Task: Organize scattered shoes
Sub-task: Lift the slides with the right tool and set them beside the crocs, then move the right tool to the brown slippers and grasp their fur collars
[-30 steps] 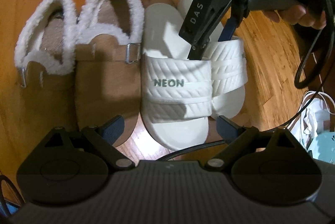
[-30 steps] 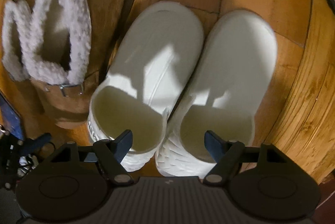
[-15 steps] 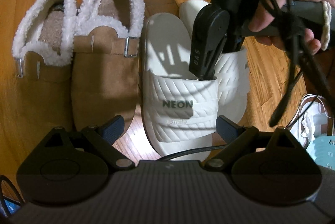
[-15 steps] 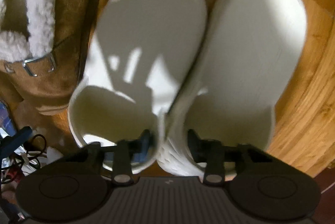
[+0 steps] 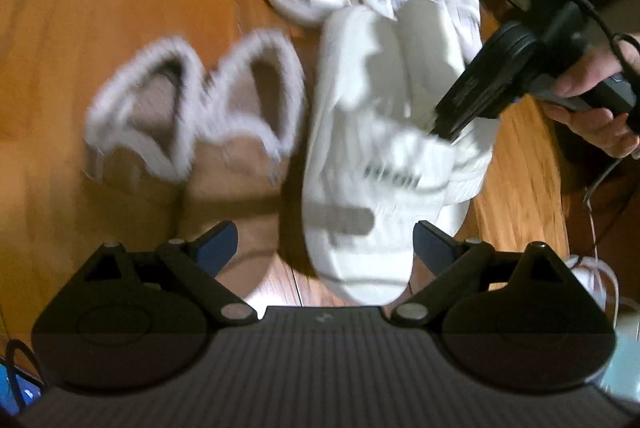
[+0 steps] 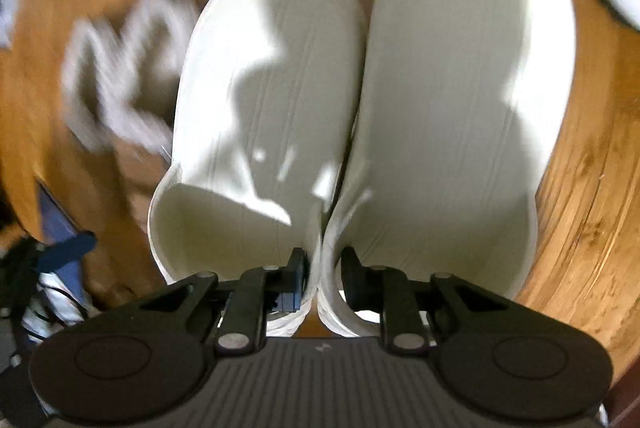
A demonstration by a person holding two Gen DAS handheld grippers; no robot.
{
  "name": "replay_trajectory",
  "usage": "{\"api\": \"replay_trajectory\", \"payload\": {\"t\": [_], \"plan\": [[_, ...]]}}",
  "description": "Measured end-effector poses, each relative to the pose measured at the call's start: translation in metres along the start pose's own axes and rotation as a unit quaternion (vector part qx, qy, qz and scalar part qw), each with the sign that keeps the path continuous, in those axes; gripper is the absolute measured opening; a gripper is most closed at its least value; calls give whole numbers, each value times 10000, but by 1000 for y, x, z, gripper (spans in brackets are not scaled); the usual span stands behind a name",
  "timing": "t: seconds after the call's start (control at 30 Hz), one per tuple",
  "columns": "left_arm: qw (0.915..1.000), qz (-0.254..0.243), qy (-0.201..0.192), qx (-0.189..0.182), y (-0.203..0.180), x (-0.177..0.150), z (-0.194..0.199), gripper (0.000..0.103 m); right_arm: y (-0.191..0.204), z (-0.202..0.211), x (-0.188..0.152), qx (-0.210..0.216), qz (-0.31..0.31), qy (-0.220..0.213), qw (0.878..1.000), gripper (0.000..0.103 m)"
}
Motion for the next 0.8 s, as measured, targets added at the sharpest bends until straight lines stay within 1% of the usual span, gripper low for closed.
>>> {"api": "replay_trajectory", "payload": {"t": [0.07, 0.17, 0.23, 0.3, 0.37, 0.4, 0.47, 0.5, 0.6, 0.67, 0.7, 0.8], "plan": [[9998, 106, -153, 28, 3, 7, 5, 95, -5, 29, 18, 505, -283, -389, 9976, 19], [9992, 196, -319, 129, 13, 22, 11, 95, 2, 68, 44, 959, -434, -753, 9916, 19], [9990, 244, -367, 106, 19, 28, 13, 95, 14, 87, 60, 1126, -380, -928, 9886, 19], [9983, 362, -448, 112, 28, 36, 15, 95, 35, 109, 82, 1172, -253, -1083, 9869, 19], [9964, 572, -576, 233, 40, 42, 20, 95, 54, 114, 105, 1122, -133, -1135, 9871, 19], [9961, 590, -611, 227, 43, 42, 20, 95, 71, 118, 118, 1087, -74, -1137, 9875, 19], [9954, 642, -695, 133, 50, 46, 18, 95, 108, 120, 131, 930, 168, -1128, 9891, 19], [9956, 654, -654, 129, 53, 47, 15, 95, 126, 121, 137, 843, 303, -1123, 9896, 19], [9960, 701, -541, 99, 67, 45, 8, 95, 186, 93, 151, 496, 630, -1045, 9913, 19], [9962, 723, -489, 68, 71, 41, 10, 95, 235, 66, 164, 220, 738, -946, 9925, 19], [9960, 759, -474, 61, 76, 39, 10, 95, 246, 57, 173, 114, 742, -890, 9932, 19], [9947, 948, -409, -7, 98, 38, 6, 95, 258, 33, 198, -172, 759, -727, 9943, 19]]}}
Point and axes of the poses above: each gripper's, at about its wrist camera, not at the fingertips, and z roughly against the way its jaws point, y to its left, x to its top, the point moved 5 cm from there along -z, roughly the way its jaws point, and after that the axes turned 10 degrees about -z, right-handed, at the moved point
